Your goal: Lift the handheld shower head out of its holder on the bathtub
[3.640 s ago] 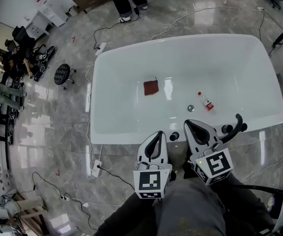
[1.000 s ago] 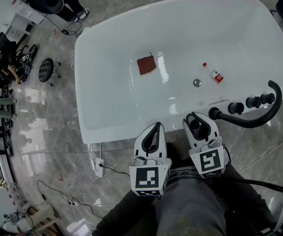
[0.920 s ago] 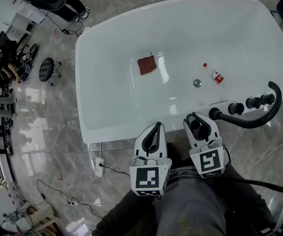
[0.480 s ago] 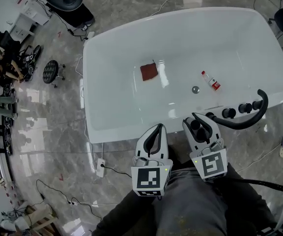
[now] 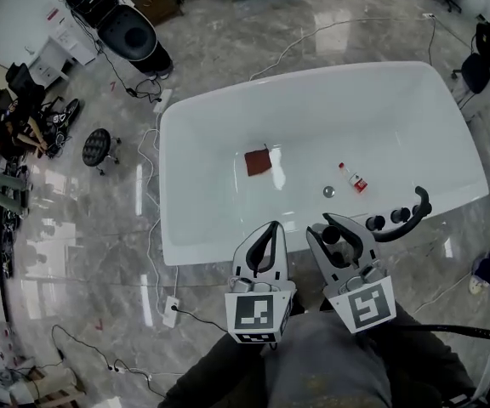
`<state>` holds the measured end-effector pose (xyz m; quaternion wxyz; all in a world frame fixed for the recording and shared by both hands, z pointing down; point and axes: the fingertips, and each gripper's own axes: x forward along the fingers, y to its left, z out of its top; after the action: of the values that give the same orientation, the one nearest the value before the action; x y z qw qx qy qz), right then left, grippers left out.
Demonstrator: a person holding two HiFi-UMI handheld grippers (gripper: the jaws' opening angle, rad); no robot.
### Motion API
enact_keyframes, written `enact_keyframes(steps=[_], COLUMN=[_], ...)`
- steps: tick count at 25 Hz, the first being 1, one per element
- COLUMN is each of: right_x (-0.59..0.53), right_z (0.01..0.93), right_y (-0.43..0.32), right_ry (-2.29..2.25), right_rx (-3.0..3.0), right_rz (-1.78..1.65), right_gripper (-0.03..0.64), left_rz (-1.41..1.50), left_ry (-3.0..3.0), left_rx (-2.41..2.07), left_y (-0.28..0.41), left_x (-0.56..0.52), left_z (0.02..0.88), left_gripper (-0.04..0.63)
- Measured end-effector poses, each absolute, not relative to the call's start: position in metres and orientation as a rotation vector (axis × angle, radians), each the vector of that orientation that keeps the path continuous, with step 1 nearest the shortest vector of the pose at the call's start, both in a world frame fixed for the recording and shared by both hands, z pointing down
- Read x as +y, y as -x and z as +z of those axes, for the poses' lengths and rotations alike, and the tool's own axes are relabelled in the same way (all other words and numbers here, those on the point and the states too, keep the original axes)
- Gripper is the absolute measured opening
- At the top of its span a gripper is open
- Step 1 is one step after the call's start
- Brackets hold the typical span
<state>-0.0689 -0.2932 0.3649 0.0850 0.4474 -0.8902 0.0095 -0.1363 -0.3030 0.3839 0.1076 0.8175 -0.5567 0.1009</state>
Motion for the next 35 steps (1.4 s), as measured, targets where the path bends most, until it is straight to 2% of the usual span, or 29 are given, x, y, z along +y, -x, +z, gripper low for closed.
enact_keyframes(steps=[21, 26, 35], right_x=[-0.295, -0.293, -0.273], right_z=[0.359, 0.354, 0.331], right_y=[0.069, 0.073, 0.081], right_ry=[-1.343, -1.351, -1.422], right_rx=[-2.598, -2.601, -2.610], right_rz=[0.065, 0.045, -0.069], right_gripper=[0.132, 0.132, 0.132], left_rz=[0.232, 0.275, 0.169], left_ry=[-2.448, -2.473, -2.500], left_rx=[-1.627, -1.633, -1.552], left_y=[0.134, 0.139, 0.143], left_x=[-0.290, -0.288, -0.261], left_z=[0.367, 0.365, 0.359], left_gripper=[0.003, 0.003, 0.003])
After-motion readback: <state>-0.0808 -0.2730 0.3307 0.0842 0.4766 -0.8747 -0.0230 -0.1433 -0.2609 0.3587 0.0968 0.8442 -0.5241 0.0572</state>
